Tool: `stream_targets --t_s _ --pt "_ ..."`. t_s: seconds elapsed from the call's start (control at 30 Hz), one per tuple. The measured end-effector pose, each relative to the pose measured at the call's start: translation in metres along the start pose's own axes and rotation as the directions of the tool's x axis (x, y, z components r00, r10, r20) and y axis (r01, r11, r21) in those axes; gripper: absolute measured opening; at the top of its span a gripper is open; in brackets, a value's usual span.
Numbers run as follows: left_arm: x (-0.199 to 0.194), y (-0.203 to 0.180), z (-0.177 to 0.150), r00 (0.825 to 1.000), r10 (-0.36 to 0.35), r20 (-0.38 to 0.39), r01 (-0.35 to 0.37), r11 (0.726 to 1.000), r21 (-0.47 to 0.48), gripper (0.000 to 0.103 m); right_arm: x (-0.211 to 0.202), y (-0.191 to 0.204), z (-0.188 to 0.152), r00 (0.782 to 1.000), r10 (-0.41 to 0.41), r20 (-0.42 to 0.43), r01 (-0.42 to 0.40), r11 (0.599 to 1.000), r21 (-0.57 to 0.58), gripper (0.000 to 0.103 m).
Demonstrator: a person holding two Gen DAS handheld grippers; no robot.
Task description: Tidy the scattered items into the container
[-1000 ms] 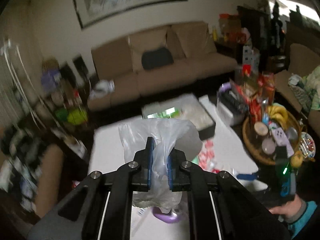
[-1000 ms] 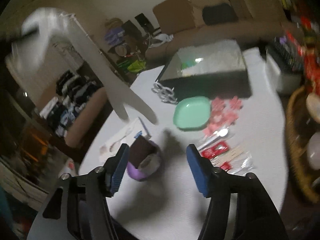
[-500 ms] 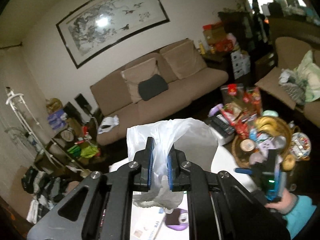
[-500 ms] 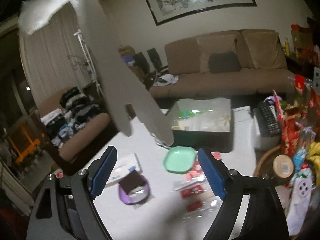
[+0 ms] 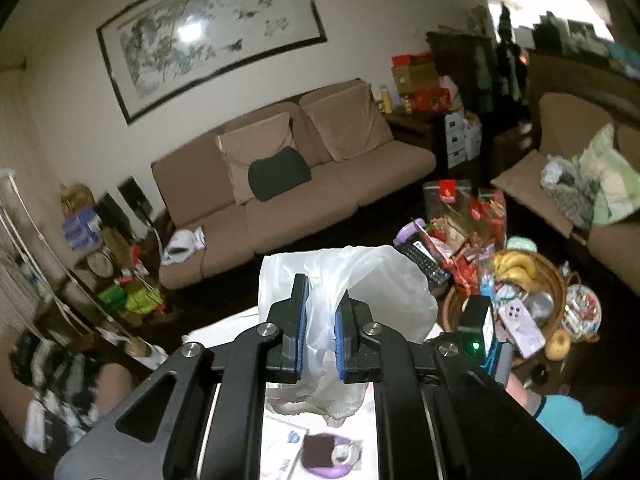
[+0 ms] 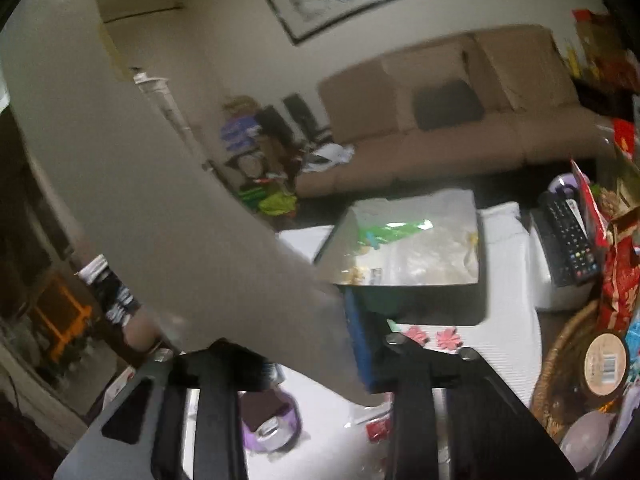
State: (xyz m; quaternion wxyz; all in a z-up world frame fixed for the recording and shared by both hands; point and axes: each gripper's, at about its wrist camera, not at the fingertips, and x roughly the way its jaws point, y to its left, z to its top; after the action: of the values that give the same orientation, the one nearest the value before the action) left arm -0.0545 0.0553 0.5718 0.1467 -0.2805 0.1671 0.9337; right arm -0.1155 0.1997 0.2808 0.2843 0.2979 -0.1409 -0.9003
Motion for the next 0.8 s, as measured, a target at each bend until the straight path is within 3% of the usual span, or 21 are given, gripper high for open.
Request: stream_targets --t_s 0.27,0.5,0.67,0.8 --pt "0.133 0.061 -0.008 0.998 -0.010 -0.061 0.005 0.997 -0.081 0.011 0.069 -0.041 0.055 0.986 -0.169 -0.009 0.169 0.985 -0.014 0.020" --pt "0.276 0.113 -0.050 0.978 -0.058 -0.200 0.012 0.975 -0.221 0.011 0.141 -0.075 0.072 0.974 -0.198 -0.111 0.194 0.980 -0.052 0.018" --pt "0.344 0.145 -0.095 0.956 -0.129 -0.262 0.027 0.933 -0.358 0.011 0.186 -0.084 0.073 0.947 -0.276 -0.162 0.255 0.957 -0.137 0.017" --pt "0.382 0.154 -0.128 0.937 -0.180 -0.300 0.036 0.903 -0.429 0.011 0.208 -0.088 0.070 0.942 -0.277 -0.190 0.249 0.956 -0.158 0.016"
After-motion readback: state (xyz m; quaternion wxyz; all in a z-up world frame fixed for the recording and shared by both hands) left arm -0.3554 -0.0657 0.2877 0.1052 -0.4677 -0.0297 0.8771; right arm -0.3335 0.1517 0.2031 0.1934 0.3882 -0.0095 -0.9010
